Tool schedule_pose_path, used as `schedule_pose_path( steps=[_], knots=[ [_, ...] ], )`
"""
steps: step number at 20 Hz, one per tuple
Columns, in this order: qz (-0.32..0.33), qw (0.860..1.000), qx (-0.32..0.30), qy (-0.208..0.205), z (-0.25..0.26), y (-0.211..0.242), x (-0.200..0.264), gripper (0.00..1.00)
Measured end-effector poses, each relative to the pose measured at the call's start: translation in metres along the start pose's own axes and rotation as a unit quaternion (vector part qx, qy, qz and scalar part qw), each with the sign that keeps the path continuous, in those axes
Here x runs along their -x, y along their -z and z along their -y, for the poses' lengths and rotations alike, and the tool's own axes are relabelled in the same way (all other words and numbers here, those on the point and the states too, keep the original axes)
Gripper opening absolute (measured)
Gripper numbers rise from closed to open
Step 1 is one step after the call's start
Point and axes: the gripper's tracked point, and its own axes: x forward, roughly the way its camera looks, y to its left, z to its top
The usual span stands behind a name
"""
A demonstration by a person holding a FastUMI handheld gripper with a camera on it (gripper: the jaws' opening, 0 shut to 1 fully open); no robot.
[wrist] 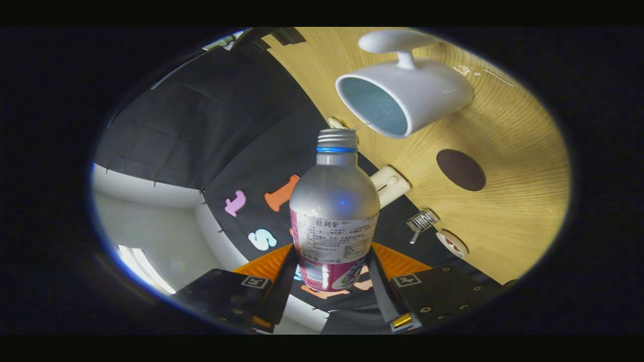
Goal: Take the bottle from table, then pour the juice into the cup, finally place the bottle on the coaster
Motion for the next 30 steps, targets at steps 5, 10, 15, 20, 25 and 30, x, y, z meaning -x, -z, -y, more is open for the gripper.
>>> schedule_pose_path(
  steps=[5,10,15,20,25,30],
  knots=[
    [0.001,0.997,0.072,0.035,0.019,-0.004,-0.002,0.74],
    [-0.007,0.989,0.134,0.062,0.036,-0.005,-0.001,0.73],
    [-0.034,0.944,0.303,0.125,0.07,-0.006,-0.009,0.74],
    [-0.063,0.88,0.456,0.117,0.073,-0.001,-0.011,0.73],
    [-0.072,0.766,0.628,0.118,0.061,-0.011,-0.02,0.74],
    [-0.054,0.657,0.746,0.098,0.03,-0.018,-0.04,0.74]
  ],
)
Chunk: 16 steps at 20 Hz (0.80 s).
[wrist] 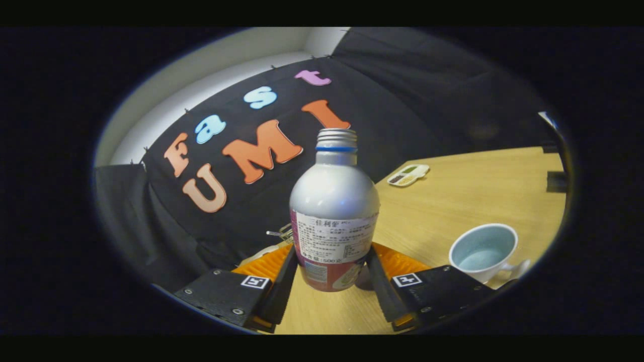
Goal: Take the bottle from table, then pour the juice into the cup, finally place the bottle on the coaster
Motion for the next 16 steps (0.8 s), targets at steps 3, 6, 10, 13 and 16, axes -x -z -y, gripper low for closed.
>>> schedule_pose_path(
  steps=[3,6,10,13,16],
  knots=[
    [0.014,0.994,0.111,-0.022,-0.011,-0.007,-0.01,0.74],
    [0.024,0.981,0.188,-0.04,-0.018,-0.009,-0.022,0.74],
    [0.013,0.964,0.262,-0.028,-0.013,0.005,-0.034,0.74],
    [-0.015,0.957,0.289,-0.027,-0.008,0.028,-0.043,0.74],
    [-0.041,0.953,0.298,-0.019,0.0,0.048,-0.051,0.74]
  ],
)
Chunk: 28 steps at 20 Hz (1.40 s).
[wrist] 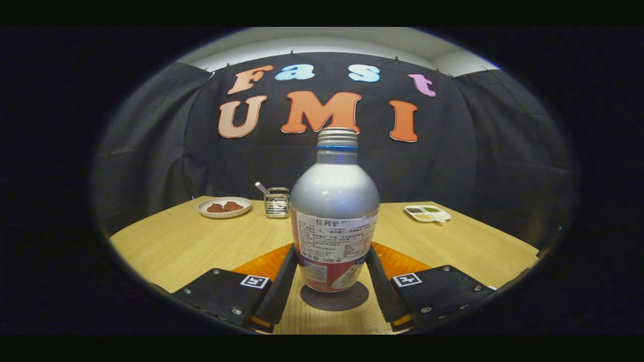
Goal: Take the bottle from table, then pour the juice into the cup, finally place the bottle on the coaster
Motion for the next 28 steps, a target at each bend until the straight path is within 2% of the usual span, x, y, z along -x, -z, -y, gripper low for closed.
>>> schedule_pose_path(
  steps=[6,12,16,20,23,28],
  knots=[
    [-0.059,0.998,-0.018,0.016,-0.002,0.037,-0.008,0.74],
    [-0.059,0.997,-0.039,0.021,-0.003,0.043,-0.01,0.74],
    [-0.072,0.997,-0.031,0.028,0.0,0.051,-0.003,0.8],
    [-0.066,0.997,-0.03,0.029,-0.001,0.045,0.009,0.85],
    [-0.051,0.997,-0.051,0.031,-0.002,0.036,0.026,0.95],
    [-0.008,0.998,-0.056,0.025,-0.004,-0.001,0.06,0.97]
  ],
)
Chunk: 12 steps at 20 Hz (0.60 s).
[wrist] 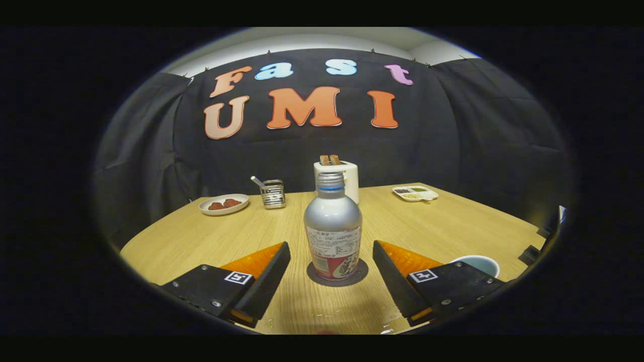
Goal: Take the bottle from table, then pour the juice into the cup, finally place the bottle on the coaster
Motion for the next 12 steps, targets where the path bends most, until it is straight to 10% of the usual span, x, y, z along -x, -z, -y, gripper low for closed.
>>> schedule_pose_path(
  steps=[12],
  knots=[
    [0.132,0.99,-0.001,-0.058,-0.054,-0.12,0.112,0.97]
  ],
)
